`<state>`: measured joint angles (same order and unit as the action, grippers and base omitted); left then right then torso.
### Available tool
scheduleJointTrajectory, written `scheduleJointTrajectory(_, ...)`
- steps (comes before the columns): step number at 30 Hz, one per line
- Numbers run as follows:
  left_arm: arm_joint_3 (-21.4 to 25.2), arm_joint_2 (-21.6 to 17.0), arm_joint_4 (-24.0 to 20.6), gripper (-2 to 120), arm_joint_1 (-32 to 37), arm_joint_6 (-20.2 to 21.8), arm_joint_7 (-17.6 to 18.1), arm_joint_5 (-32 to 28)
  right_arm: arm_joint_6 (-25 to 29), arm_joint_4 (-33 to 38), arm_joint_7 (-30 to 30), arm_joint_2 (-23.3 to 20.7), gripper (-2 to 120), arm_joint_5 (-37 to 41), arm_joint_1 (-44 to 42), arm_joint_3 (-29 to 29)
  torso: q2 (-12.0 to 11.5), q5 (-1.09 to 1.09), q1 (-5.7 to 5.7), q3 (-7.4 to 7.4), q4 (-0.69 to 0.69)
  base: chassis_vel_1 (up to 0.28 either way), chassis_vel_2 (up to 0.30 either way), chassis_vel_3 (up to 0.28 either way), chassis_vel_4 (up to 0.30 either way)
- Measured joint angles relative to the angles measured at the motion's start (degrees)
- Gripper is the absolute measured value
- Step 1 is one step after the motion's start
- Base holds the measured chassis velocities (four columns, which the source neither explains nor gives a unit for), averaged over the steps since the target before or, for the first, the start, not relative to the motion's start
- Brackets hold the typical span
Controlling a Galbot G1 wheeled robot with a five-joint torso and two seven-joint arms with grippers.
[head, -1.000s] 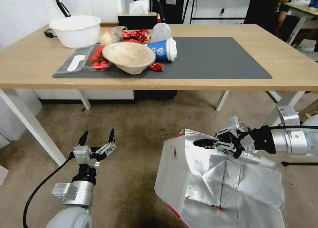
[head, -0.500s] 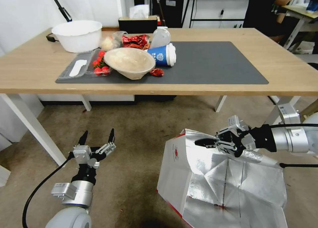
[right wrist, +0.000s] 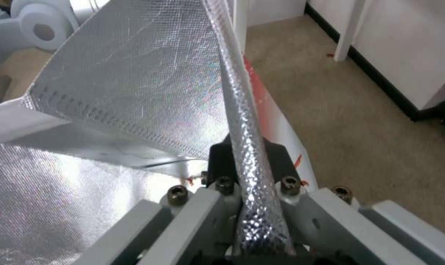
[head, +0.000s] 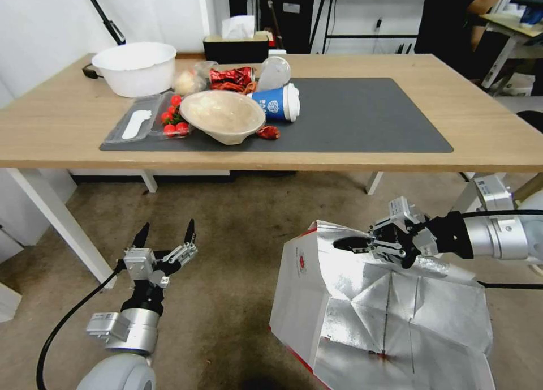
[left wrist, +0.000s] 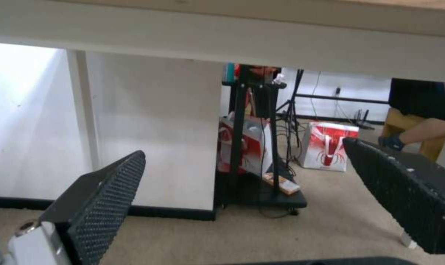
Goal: Pick up the food delivery bag from the floor and place it on the table.
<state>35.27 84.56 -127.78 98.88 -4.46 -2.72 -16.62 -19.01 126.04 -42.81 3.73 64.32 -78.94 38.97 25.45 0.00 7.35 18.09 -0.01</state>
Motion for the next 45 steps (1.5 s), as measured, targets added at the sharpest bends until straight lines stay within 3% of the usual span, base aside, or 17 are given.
scheduleJointTrajectory(17, 0.0, 0.0, 0.0, 100, 0.1, 0.0, 0.0, 0.0, 0.0, 0.0, 0.0, 0.2, 0, 0.0, 0.0, 0.0, 2.1, 0.00, 0.79, 1.35, 0.00, 0.000, 0.000, 0.000, 0.000)
scheduleJointTrajectory(45, 0.1, -0.3, 0.0, 100, 0.1, -0.2, 0.0, -0.1, 0.0, -0.2, 0.3, 1.0, 0, 0.0, 0.0, 0.1, 10.5, 0.00, 4.00, 6.47, 0.00, 0.000, 0.000, 0.000, 0.000)
